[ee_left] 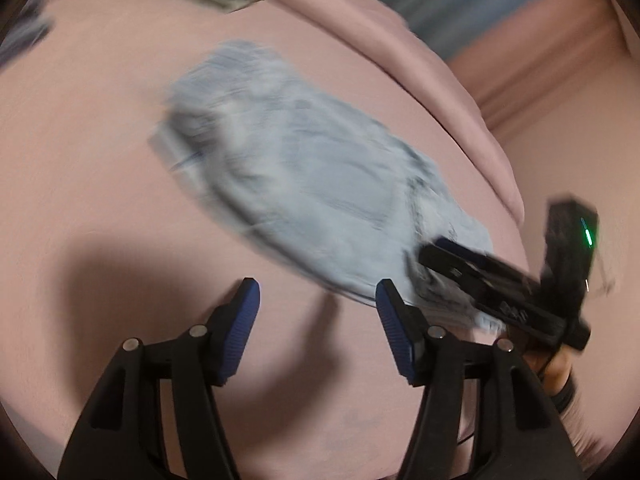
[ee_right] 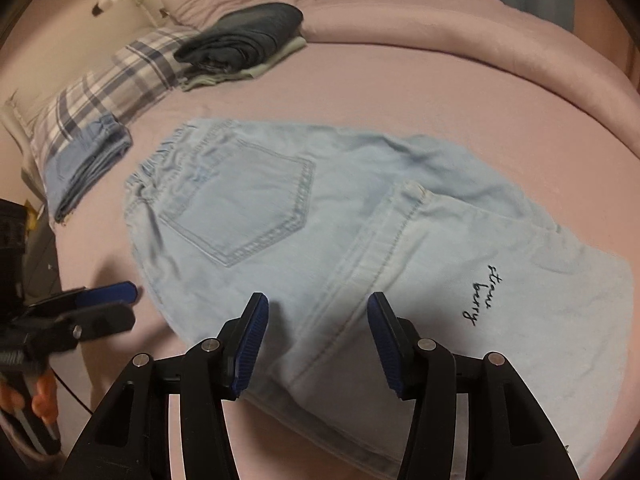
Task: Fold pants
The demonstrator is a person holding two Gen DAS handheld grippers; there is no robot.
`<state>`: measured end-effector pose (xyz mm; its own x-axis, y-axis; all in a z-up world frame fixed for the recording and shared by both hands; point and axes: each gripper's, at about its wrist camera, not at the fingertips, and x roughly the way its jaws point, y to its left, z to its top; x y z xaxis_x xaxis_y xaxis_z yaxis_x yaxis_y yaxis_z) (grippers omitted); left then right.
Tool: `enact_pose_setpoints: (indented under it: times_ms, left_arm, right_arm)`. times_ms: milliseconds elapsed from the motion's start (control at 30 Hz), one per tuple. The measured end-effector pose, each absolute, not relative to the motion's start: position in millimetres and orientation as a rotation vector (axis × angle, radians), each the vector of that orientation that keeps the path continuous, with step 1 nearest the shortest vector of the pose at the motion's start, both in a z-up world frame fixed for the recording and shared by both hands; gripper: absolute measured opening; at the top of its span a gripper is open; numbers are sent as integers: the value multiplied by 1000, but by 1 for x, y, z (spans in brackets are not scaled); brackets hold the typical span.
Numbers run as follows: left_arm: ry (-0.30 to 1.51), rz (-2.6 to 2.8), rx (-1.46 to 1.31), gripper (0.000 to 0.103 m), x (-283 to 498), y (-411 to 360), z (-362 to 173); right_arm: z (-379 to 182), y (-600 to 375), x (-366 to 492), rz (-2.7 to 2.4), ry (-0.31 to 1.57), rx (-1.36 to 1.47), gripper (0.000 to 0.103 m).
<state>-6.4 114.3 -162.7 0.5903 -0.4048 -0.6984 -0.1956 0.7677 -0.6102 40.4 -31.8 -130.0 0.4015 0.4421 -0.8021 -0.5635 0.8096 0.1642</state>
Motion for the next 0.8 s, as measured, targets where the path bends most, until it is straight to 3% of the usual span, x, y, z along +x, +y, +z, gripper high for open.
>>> enact_pose_setpoints:
  times_ms: [500,600,667,800]
  left_arm:
    - [791,-65,-1154,61,29,164,-186]
    - [793,-68,-1226,52,38,175,-182]
    - [806,-38,-1231,31,42,179,-181]
    - [827,9,-1162,26,41,175,-178]
  right_arm:
    - [-124,-19,42,665,932,-89,53]
    - [-122,-14,48,674,934,-75,53]
    - [-120,-8,54,677,932,-70,53]
    - [-116,6,70,659,920,-69,53]
